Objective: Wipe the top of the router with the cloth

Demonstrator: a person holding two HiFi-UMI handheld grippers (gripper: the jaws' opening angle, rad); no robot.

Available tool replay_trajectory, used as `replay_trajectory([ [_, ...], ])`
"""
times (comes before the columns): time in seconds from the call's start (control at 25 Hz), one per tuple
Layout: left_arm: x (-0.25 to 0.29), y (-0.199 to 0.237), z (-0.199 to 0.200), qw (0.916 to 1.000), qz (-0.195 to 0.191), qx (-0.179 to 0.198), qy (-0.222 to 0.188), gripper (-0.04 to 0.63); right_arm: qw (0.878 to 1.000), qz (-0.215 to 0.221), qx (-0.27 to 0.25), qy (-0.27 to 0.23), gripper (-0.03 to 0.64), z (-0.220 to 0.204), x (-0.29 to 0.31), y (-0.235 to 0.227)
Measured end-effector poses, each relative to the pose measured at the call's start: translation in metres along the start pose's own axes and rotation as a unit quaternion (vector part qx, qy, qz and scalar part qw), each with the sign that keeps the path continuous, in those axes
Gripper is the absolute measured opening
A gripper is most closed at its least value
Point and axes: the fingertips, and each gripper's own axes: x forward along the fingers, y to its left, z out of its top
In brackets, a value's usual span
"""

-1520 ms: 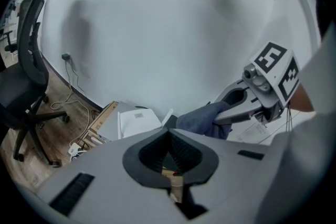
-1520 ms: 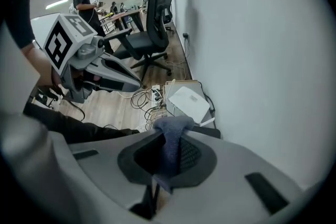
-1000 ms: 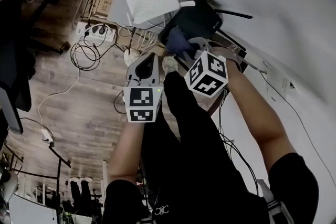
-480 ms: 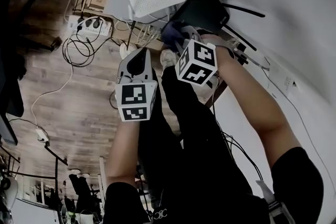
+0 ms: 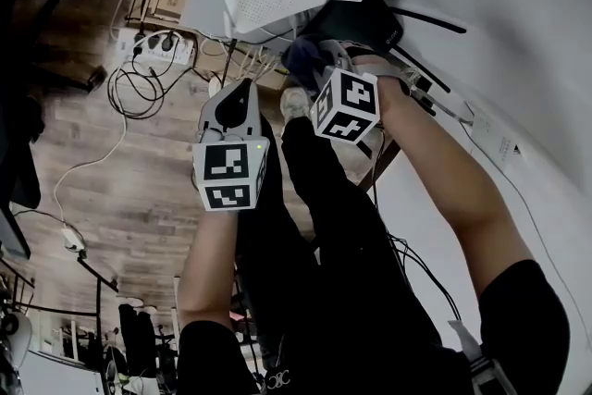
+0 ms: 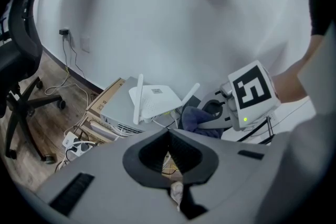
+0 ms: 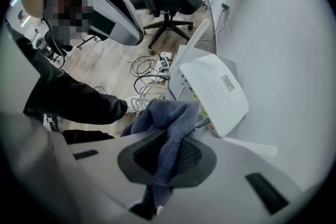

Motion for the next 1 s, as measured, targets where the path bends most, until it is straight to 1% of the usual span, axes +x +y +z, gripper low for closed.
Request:
replay_trajectory([
  [0.12, 0.003, -0.004, 0.007, 1.0000, -0.004, 0.005, -0.004, -0.003, 1.000, -0.011, 0.004, 0.004, 0.014, -0.010, 0.000, -0.014],
  [0.28, 0.006, -0.009, 0.009, 0.9999, -0.007, 0.011, -0.002, -0.003, 0.999, -0.021, 0.031, 0.020, 0.015, -0.026, 0.001, -0.036],
  [0.4, 0.009, -0.010, 0.006, 0.9999, -0.007, 0.009, 0.000, -0.003, 0.998, -0.048, 0.030, 0.034, 0.014, -0.038, 0.002, -0.058],
  [0.48, 0.011, -0.012, 0.003, 0.9999, -0.008, 0.007, 0.003, -0.003, 0.996, -0.073, 0.016, 0.045, 0.014, -0.048, 0.003, -0.072],
  [0.56, 0.013, -0.018, 0.002, 0.9999, -0.013, 0.008, 0.005, -0.003, 0.993, -0.101, -0.009, 0.059, 0.014, -0.058, 0.004, -0.086],
  [0.68, 0.015, -0.024, 0.004, 0.9997, -0.019, 0.012, 0.004, -0.003, 0.984, -0.143, -0.070, 0.080, 0.014, -0.069, 0.004, -0.104],
  [0.76, 0.016, -0.026, 0.004, 0.9996, -0.022, 0.015, 0.005, -0.003, 0.977, -0.163, -0.103, 0.088, 0.014, -0.073, 0.005, -0.111],
  [0.84, 0.017, -0.025, 0.003, 0.9996, -0.022, 0.016, 0.007, -0.003, 0.973, -0.173, -0.117, 0.093, 0.014, -0.076, 0.006, -0.116],
  [1.0, 0.017, -0.022, 0.001, 0.9996, -0.020, 0.015, 0.010, -0.003, 0.968, -0.192, -0.122, 0.109, 0.014, -0.085, 0.007, -0.131],
])
